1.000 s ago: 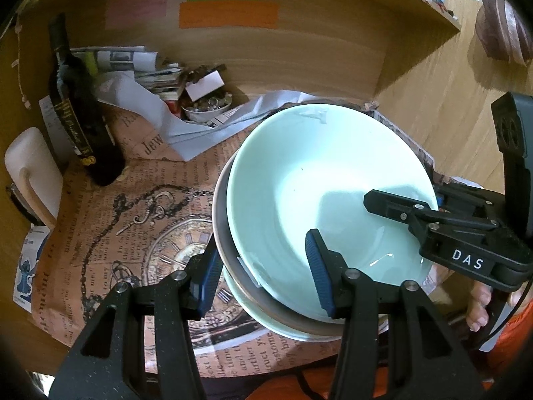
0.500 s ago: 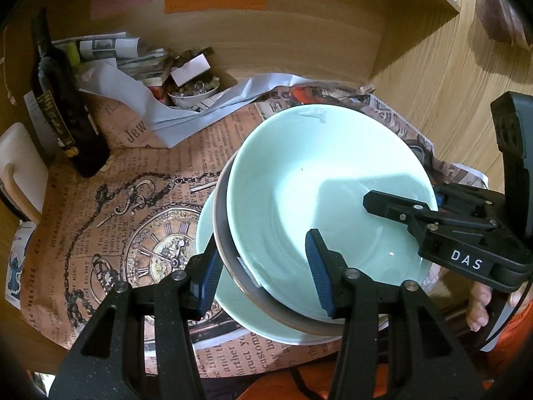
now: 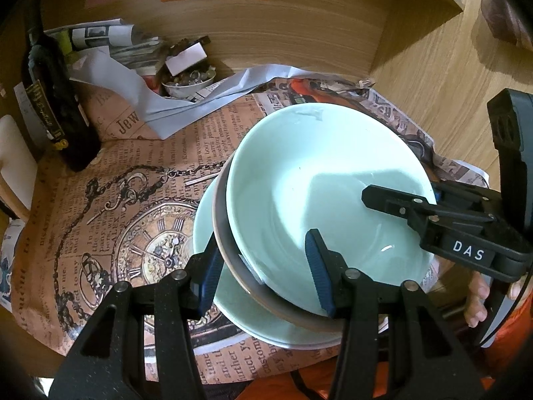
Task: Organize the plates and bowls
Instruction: 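Grip the mint green bowl rim with the left tool and settle it level, then open the left tool and pull it back from the stack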
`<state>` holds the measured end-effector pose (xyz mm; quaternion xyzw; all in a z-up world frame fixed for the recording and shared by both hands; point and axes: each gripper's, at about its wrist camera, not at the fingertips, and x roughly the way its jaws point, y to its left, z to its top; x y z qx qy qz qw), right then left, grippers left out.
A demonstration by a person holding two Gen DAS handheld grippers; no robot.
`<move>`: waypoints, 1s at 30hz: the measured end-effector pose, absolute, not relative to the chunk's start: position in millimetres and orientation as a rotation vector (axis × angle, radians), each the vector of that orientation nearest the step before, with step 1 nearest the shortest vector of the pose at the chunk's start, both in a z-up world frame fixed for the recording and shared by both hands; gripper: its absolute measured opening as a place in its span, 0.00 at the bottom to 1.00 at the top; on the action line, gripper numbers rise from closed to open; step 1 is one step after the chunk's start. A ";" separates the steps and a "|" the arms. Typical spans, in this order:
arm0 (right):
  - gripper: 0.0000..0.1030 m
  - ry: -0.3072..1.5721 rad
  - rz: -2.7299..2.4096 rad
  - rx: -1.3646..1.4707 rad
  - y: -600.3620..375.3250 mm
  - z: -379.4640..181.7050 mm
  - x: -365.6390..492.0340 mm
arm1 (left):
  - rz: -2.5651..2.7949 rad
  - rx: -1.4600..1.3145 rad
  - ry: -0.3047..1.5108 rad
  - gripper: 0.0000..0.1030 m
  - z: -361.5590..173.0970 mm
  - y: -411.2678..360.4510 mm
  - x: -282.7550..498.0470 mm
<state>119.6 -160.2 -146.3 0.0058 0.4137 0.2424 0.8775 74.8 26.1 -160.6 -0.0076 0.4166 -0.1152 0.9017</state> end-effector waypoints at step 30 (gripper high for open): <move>0.83 0.347 0.482 0.015 -178.7 -62.7 32.8 | -0.159 -0.005 0.346 0.87 -84.1 38.7 -6.7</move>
